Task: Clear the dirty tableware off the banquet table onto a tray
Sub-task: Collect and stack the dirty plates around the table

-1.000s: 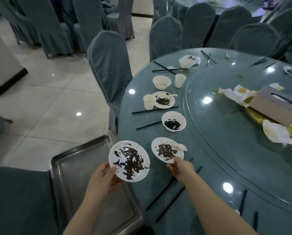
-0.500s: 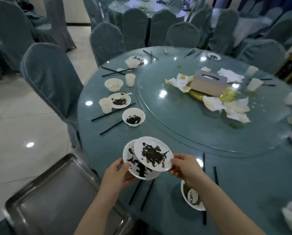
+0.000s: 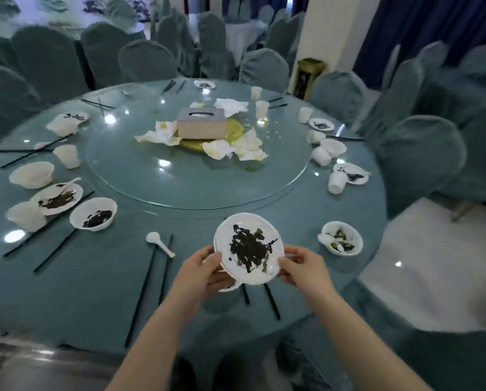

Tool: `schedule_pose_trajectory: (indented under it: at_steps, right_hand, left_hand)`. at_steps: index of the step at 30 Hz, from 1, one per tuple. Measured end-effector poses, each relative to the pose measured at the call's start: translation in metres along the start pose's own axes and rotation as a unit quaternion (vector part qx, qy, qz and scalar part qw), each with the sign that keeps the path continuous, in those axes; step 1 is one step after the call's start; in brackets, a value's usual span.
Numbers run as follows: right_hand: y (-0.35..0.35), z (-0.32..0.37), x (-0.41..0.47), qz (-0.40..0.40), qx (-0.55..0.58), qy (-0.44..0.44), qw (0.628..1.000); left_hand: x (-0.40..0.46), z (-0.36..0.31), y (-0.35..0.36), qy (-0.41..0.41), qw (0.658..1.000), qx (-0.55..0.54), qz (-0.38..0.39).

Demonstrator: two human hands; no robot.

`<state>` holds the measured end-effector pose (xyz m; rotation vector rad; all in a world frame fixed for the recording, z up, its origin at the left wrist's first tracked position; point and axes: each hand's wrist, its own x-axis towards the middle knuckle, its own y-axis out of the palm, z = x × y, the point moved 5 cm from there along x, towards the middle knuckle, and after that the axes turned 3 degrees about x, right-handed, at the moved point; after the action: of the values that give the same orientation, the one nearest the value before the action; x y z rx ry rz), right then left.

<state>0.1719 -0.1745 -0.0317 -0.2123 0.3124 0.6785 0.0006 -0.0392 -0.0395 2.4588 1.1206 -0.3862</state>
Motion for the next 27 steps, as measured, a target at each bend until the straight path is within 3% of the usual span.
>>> schedule_pose_trajectory:
  at_steps: [8, 16, 22, 27]
  right_hand:
    - [-0.205, -0.027, -0.104, -0.182, 0.096, -0.026, 0.978]
    - [-0.396, -0.079, -0.253, -0.287, 0.131, -0.036, 0.948]
    - [-0.496, -0.107, -0.303, -0.329, 0.167, -0.016, 0.929]
    - [-0.551, -0.12, -0.289, -0.347, 0.188, -0.008, 0.919]
  left_hand:
    - [-0.051, 0.055, 0.189, -0.007, 0.978, 0.087, 0.189]
    - [-0.163, 0.144, 0.365, -0.026, 0.94, 0.136, 0.313]
    - [-0.212, 0.182, 0.462, -0.025, 0.918, 0.167, 0.358]
    - [-0.203, 0.196, 0.518, -0.038, 0.916, 0.169, 0.363]
